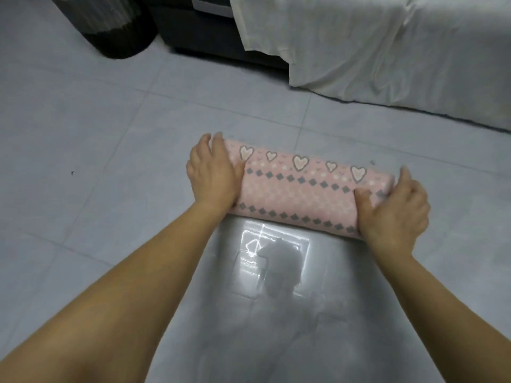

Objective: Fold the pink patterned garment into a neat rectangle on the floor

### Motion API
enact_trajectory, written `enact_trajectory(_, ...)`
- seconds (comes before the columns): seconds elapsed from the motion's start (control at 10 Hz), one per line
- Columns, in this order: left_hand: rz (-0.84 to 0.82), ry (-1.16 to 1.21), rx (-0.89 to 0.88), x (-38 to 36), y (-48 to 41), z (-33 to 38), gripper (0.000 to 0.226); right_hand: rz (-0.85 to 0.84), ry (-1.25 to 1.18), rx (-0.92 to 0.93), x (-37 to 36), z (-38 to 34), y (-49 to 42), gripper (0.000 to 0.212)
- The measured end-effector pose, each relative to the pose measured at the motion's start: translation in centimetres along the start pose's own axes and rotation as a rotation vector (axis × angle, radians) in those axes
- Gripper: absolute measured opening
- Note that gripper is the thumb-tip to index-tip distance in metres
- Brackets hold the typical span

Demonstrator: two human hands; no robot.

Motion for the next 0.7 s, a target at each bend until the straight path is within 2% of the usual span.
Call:
enact_trajectory(0.1,-0.126,-0.210,-0.400,-1.8,2.3,3.1,0.061,-0.155,0.252,0.357,-1.5,-3.3,1.5,0.063)
enact_trajectory(0.2,-0.281,-0.261,-0.329,-4.2,2.7,1.7,0.064,-0.353,0.318,0.321,-4.2,-2.4,2.0,0.070)
enact_trajectory(0.3,-0.258,-0.263,-0.324,-4.6,2.4,1.7,0.065,-0.335,0.330,0.323,-4.5,-2.4,1.5,0.072)
enact_trajectory(0.4,-0.282,-0.308,-0.306,-4.7,2.3,1.8,0.062,-0.391,0.364,0.310,-4.5,-2.4,1.3,0.072)
enact_trajectory(0.6,-0.393,-0.265,-0.161,-3.1,6.1,0.9,0.064,-0.662,0.371,0.298,-3.0,-3.0,2.0,0.072)
enact_trajectory(0.7,-0.353,-0.129,-0.186,-0.6,16.6,-2.0,0.071,-0.526,0.316,0.445,0.1,-1.2,8.1,0.070)
Point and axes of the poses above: each hand's wrist, its own y-axis away from the middle knuckle, its own x-axis out of the back of the hand, z = x × y, the point moved 7 cm from there along -y, towards the middle knuckle, and after that the axes turned 4 degrees about x, right-handed, at the moved point
